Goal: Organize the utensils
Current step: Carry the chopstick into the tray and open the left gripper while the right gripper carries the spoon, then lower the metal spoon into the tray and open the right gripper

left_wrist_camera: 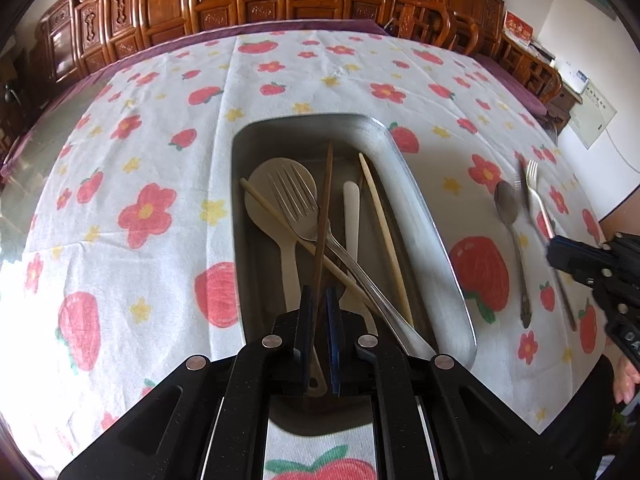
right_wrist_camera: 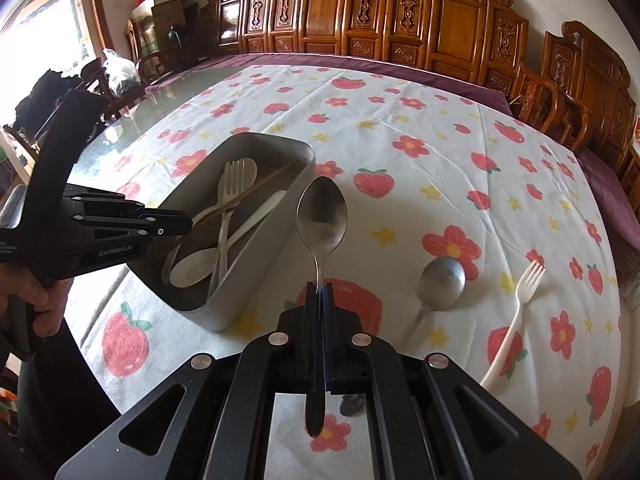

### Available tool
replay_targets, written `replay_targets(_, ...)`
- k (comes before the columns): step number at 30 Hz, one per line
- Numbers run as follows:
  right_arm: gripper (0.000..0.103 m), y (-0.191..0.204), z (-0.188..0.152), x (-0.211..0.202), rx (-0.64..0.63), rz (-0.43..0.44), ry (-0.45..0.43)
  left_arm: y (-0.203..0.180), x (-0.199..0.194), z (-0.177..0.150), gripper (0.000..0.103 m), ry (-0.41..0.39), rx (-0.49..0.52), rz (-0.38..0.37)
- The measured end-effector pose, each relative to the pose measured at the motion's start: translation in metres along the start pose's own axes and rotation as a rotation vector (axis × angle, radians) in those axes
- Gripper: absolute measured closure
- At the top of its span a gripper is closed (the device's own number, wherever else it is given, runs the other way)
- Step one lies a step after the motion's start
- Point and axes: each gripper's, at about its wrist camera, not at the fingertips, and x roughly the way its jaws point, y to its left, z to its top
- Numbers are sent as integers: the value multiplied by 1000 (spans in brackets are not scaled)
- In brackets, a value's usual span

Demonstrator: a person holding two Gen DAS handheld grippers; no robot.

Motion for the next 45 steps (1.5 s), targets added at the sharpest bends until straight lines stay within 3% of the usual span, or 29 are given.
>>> replay_targets(4,99,10,13,5,5,23,-12,9,-21,-1,85,-53,-12,-2)
replay_targets(23,99,64,76,70,58,129,26,60,-87,-9,85,-185,-67,44)
replay_targets(32,99,76,73,101,74,141,89,71,-97,-11,85,-201,-78,60)
replay_targets(45,96,84,65,97,41,160,88,65,-98,-15,85,-199,-75,63)
